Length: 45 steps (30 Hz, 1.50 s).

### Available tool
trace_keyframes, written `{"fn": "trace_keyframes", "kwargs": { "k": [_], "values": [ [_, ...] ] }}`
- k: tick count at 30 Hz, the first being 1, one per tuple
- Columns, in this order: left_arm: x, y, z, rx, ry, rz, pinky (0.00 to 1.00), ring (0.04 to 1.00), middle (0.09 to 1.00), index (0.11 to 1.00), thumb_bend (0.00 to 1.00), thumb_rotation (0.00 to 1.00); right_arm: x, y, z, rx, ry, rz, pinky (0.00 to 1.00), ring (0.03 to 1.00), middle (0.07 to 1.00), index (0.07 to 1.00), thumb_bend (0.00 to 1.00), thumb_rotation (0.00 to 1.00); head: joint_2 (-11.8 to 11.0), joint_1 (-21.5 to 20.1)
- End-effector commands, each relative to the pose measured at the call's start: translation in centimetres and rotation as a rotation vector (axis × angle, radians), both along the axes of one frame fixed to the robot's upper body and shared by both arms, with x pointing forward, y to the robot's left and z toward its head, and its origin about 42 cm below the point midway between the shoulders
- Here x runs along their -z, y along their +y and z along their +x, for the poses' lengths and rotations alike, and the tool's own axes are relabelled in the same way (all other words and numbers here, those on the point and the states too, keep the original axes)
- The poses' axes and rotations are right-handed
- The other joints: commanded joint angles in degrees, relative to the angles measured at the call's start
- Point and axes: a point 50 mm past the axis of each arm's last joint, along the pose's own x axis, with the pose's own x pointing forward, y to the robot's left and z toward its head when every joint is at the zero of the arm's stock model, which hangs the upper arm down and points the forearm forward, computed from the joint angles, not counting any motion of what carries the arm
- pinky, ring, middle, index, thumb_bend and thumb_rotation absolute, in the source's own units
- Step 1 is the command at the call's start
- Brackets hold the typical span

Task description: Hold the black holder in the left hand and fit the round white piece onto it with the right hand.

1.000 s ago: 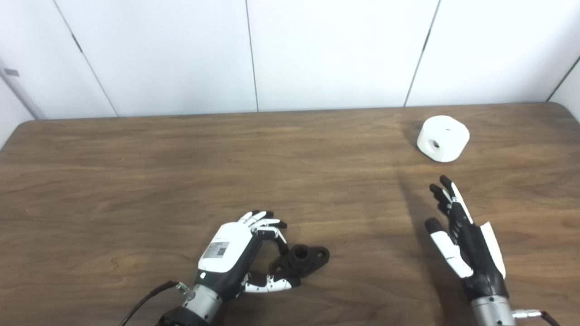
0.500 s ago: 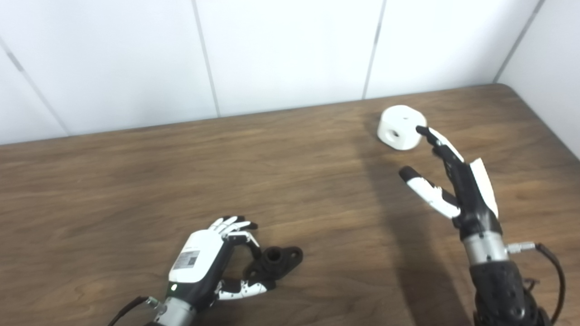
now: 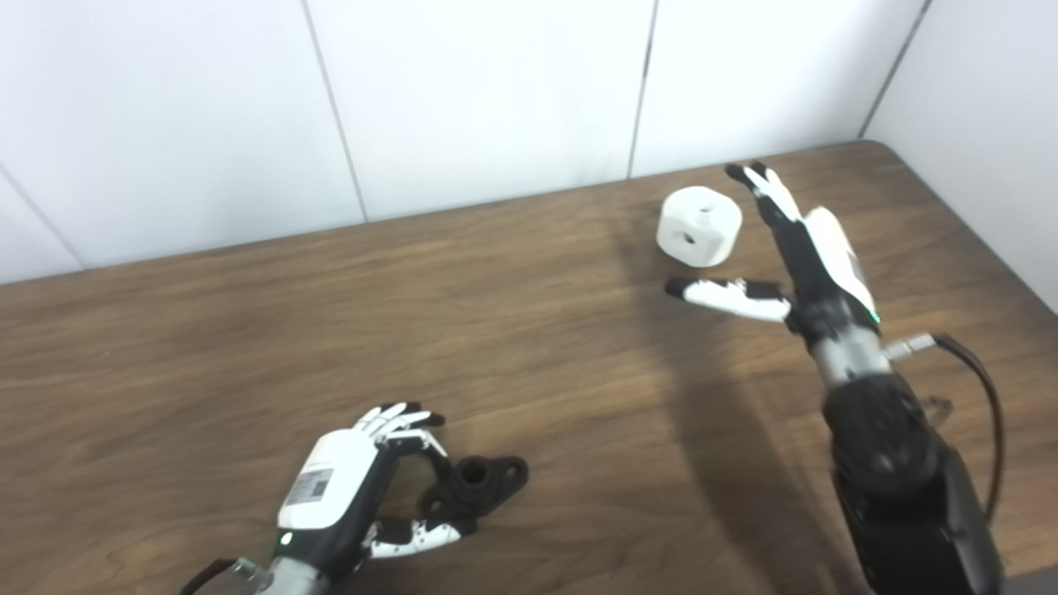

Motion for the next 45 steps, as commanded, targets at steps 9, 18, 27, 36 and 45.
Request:
{"fn": "trace_keyframes", "kwargs": {
  "k": [9, 18, 27, 36, 45],
  "values": [
    [3.5, 2.4, -1.2, -0.032, 0.194, 0.122, 0.90, 0.890, 0.811, 0.489, 0.52, 0.05, -1.9, -2.4, 5.1, 0.049, 0.035, -0.137, 0.86, 1.000, 0.991, 0.925, 0.81, 0.55, -1.73, -0.11],
    [3.6, 2.7, -1.3, -0.033, 0.207, 0.134, 0.90, 0.904, 0.820, 0.489, 0.52, 0.05, -2.5, -3.8, 8.6, 0.115, 0.090, -0.216, 0.86, 0.991, 0.972, 0.899, 0.81, 0.55, -2.21, -1.67],
    [3.5, 3.1, -1.4, -0.026, 0.207, 0.141, 0.89, 0.906, 0.825, 0.489, 0.52, 0.05, -2.4, -4.2, 11.0, 0.168, 0.142, -0.239, 0.81, 0.987, 0.963, 0.860, 0.80, 0.53, -2.92, -3.24],
    [3.5, 3.2, -1.5, -0.027, 0.212, 0.144, 0.88, 0.903, 0.826, 0.489, 0.52, 0.05, -2.1, -4.6, 12.8, 0.195, 0.184, -0.248, 0.80, 0.971, 0.958, 0.848, 0.81, 0.48, -2.92, -3.30],
    [3.2, 3.2, -1.4, -0.033, 0.203, 0.133, 0.87, 0.900, 0.826, 0.489, 0.52, 0.05, -2.4, -4.4, 13.7, 0.204, 0.227, -0.272, 0.80, 0.965, 0.941, 0.811, 0.84, 0.44, -2.87, -3.17]
  ]
}}
